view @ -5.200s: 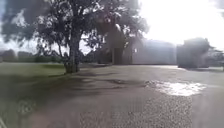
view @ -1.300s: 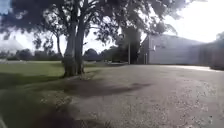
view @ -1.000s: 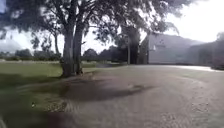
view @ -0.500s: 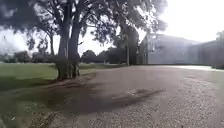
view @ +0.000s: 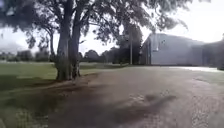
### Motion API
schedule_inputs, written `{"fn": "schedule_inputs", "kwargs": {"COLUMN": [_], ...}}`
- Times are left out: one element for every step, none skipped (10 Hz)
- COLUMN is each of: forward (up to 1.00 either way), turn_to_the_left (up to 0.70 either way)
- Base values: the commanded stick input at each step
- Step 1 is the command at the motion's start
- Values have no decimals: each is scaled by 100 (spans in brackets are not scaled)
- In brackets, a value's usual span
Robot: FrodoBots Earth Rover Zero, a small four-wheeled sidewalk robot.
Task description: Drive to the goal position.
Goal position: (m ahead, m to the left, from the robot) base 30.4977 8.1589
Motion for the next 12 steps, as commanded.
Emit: {"fn": "schedule_inputs", "kwargs": {"forward": [70,70,70,70,70,70,70,70,70,70,70,70], "turn_to_the_left": [-24,-23,-16,-8,0,0,0,-1,-3,-26,-26,-26]}}
